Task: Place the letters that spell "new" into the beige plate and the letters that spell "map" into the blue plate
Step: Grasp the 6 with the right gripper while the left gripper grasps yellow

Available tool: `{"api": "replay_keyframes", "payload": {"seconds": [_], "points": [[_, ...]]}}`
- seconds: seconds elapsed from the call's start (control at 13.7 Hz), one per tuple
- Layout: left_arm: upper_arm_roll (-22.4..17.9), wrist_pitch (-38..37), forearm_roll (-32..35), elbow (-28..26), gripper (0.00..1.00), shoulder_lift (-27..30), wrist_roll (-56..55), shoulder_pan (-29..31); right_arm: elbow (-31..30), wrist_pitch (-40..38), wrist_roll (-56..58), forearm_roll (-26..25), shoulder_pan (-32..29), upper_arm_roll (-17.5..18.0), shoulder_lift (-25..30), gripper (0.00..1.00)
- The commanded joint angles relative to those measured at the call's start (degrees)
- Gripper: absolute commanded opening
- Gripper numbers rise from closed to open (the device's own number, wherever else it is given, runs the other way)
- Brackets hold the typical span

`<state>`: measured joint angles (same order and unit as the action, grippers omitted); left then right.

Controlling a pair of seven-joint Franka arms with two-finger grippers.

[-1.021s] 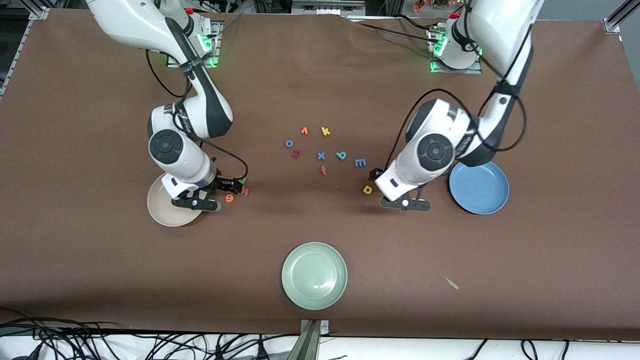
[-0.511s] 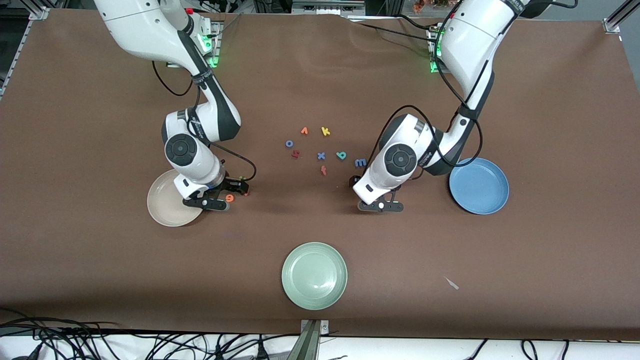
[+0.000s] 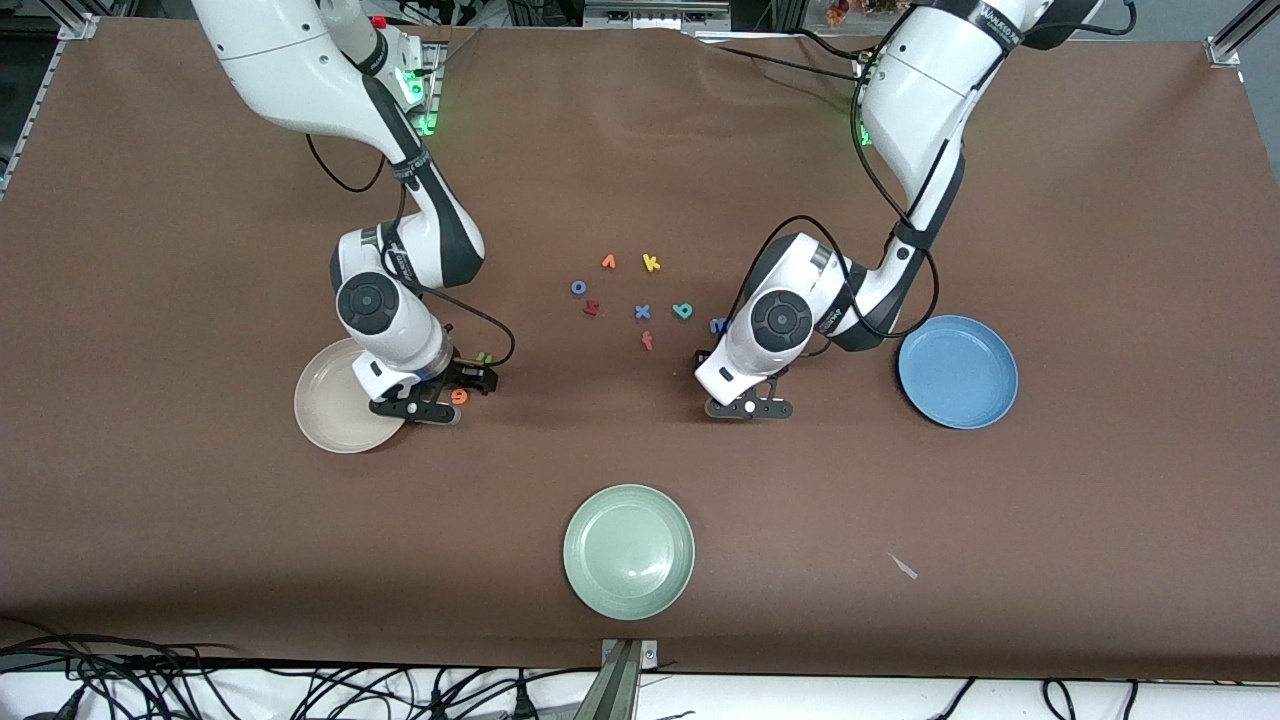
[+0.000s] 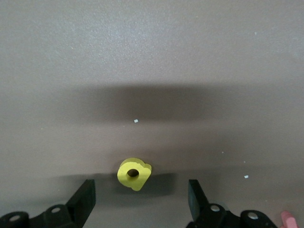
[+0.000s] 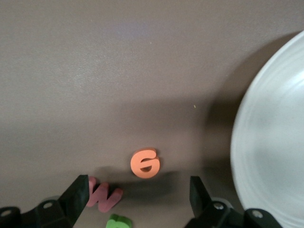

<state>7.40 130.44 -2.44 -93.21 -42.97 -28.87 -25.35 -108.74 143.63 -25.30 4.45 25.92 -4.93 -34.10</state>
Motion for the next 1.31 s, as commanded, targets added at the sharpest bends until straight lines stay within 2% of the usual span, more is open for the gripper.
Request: {"api": "replay_keyframes", "payload": {"seconds": [0.0, 0.15, 0.29, 0.51, 0.95, 1.02, 1.17, 1.24], "points": [[-0.8, 0.61, 1.03, 0.14, 0.75, -0.27, -0.84, -0.84, -0.51, 1.47, -0.27, 0.12, 0.18, -0.08, -0.09, 0.9], [-0.89, 0.61, 1.03, 0.31, 0.68, -0.62, -0.84, -0.84, -0.51, 2.09, -0.1, -0.06, 0.09, -0.08, -0.62, 0.82], [-0.89, 0.61, 1.29, 0.4, 0.62, -0.8, -0.84, -0.84, -0.51, 2.35, 0.25, -0.06, 0.09, -0.08, -0.97, 0.69], [-0.89, 0.69, 3.49, 0.58, 0.54, -1.15, -2.15, -0.84, -0.51, 3.41, 0.6, -0.15, 0.09, -0.16, -1.67, 0.67], [-0.89, 0.78, 3.49, 0.75, 0.37, -1.76, -2.15, -0.84, -0.24, 3.41, 0.69, -0.23, 0.09, -0.25, -1.76, 0.67], [-0.89, 0.78, 3.49, 0.75, 0.36, -1.76, -2.15, -0.84, -0.25, 3.58, 0.95, -0.41, 0.0, -0.25, -1.76, 0.65], [-0.89, 0.78, 3.41, 0.75, 0.34, -1.76, -2.24, -0.84, -0.25, 3.59, 1.04, -0.5, 0.0, -0.25, -1.85, 0.54], [-0.89, 0.78, 3.49, 0.75, 0.32, -1.76, -2.24, -0.84, -0.33, 3.59, 1.04, -0.67, 0.0, -0.25, -1.94, 0.52]]}}
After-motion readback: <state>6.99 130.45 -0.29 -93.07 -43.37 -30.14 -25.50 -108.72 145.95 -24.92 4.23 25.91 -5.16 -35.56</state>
